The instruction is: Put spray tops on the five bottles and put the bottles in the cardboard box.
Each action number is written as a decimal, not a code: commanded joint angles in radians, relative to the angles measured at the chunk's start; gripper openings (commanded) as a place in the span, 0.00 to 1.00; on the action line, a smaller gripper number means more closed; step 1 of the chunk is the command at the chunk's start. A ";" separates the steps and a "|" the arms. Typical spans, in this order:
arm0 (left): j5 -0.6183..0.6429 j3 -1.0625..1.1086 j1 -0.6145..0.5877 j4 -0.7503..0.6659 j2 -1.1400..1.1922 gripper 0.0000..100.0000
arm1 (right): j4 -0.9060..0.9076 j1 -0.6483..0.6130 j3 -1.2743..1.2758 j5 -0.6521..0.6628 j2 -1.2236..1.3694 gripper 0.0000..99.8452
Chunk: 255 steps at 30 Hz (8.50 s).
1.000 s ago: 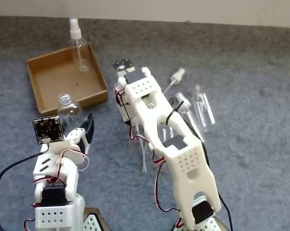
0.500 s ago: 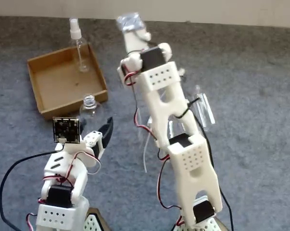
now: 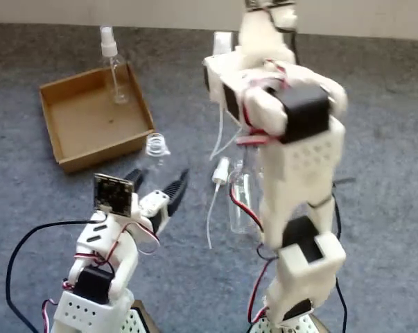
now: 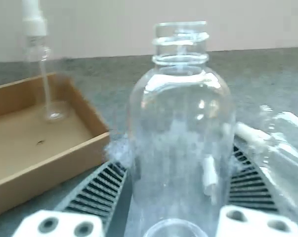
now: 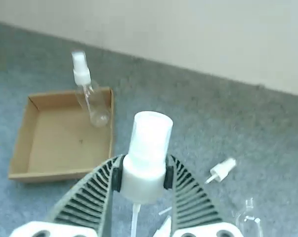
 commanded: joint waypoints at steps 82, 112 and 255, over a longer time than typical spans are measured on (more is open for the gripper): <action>-0.129 0.022 0.472 -0.140 -0.012 0.18 | -0.173 0.045 0.723 -0.009 -0.811 0.01; -0.129 -0.008 0.464 -0.138 -0.012 0.18 | 0.021 -0.162 1.107 -0.002 -0.898 0.01; 0.012 -0.114 0.160 -0.215 -0.012 0.18 | -0.223 -0.179 2.012 0.183 -1.583 0.01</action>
